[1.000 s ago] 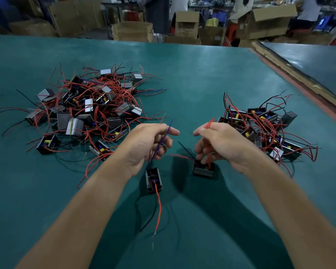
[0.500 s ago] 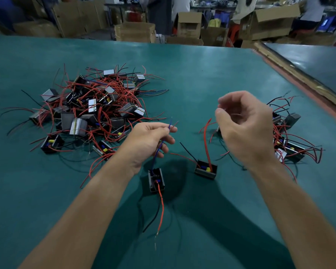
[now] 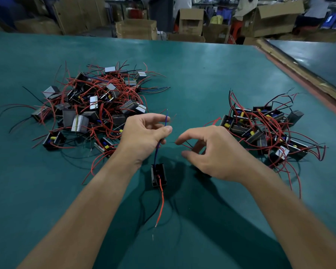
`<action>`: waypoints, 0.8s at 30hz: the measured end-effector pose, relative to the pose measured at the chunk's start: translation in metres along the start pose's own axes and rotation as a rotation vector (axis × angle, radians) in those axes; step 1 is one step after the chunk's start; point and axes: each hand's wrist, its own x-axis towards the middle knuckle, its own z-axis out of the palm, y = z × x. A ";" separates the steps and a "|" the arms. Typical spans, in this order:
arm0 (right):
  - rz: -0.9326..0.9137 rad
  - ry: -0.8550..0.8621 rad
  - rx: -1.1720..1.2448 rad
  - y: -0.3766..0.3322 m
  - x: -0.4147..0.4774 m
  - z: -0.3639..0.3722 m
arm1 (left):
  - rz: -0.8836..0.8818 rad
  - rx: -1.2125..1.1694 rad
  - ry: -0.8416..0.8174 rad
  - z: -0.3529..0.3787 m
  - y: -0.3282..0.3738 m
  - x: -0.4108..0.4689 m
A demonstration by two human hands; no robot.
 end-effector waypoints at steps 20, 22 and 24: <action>0.394 0.461 -0.046 0.036 0.011 -0.027 | -0.106 -0.240 0.213 -0.004 0.003 0.011; 0.424 0.353 -0.072 0.039 0.010 -0.027 | -0.054 -0.004 0.195 -0.003 -0.003 0.012; 0.436 0.185 -0.130 0.039 0.010 -0.023 | 0.008 0.206 0.171 -0.003 -0.009 0.011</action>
